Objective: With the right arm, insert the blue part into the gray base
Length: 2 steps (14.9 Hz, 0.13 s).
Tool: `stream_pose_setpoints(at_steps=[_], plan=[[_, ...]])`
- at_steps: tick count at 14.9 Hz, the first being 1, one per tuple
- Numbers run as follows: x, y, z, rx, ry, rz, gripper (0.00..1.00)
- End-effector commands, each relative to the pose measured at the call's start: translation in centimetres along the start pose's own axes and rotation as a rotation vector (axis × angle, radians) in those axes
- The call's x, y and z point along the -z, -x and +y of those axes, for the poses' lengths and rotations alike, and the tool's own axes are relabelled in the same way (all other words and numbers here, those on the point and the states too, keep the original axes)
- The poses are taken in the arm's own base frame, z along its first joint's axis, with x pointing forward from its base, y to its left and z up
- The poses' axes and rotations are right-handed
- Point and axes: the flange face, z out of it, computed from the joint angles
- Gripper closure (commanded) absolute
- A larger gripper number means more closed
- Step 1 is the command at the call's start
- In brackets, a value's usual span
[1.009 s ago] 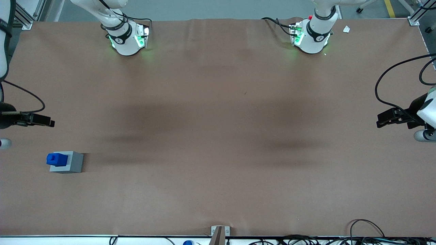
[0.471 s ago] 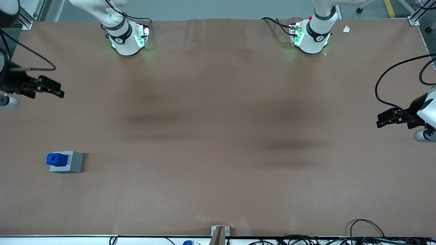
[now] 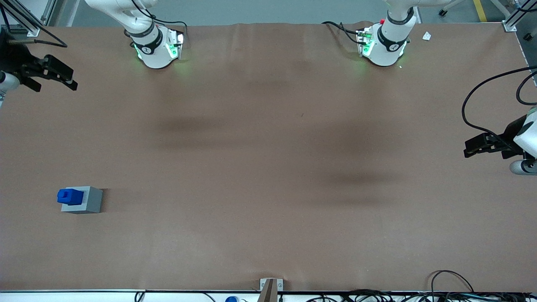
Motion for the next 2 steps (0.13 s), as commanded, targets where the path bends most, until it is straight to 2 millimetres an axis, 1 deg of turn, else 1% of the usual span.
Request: stream_pose_setpoints(at_steps=[1,2], plan=[[-0.41,0.73,0.58,-0.011,0.005,0.002,0.00],[-0.44,0.76,0.50,-0.008,0.005,-0.002,0.00]])
